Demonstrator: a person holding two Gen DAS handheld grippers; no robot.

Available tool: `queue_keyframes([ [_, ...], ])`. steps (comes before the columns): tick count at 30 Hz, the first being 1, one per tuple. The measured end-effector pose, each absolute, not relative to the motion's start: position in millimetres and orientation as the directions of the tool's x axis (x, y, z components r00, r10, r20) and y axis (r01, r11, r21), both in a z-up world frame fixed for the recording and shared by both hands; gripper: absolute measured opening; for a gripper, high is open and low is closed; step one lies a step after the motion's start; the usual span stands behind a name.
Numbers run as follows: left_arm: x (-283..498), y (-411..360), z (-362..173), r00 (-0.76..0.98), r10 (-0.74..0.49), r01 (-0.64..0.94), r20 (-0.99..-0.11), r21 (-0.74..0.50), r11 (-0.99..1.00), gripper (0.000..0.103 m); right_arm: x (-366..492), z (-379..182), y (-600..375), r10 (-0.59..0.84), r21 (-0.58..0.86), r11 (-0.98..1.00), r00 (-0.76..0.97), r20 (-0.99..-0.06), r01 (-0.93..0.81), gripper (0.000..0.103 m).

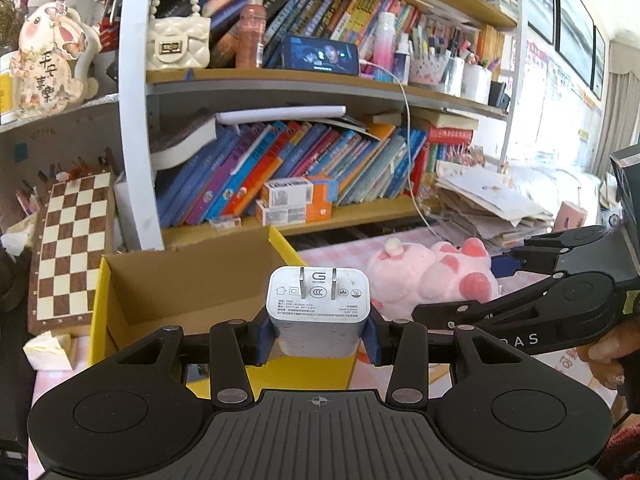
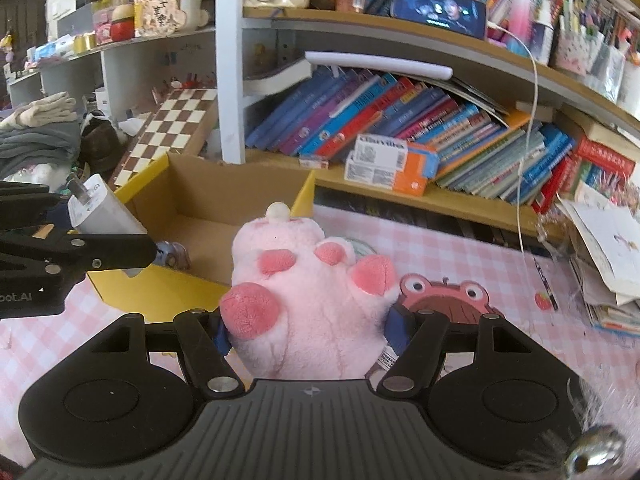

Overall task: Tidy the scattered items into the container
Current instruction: 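Lift the charger with the left gripper while the right gripper lifts the plush pig, then carry the charger and plush pig over the yellow box with both grippers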

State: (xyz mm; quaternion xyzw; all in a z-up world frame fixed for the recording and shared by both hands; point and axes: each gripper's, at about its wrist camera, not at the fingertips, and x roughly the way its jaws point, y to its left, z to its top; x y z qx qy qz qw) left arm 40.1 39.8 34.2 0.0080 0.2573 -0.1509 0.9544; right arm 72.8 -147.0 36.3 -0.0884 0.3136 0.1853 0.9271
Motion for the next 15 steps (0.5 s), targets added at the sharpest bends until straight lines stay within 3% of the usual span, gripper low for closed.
queue_keyframes([
  [15,70.8,71.7,40.6,0.850,-0.245,0.243,-0.466,-0.065,0.968,0.042,105.3,50.8,-111.5,0.344,-0.073,0.878,0.730,-0.591,-0.473,0.067],
])
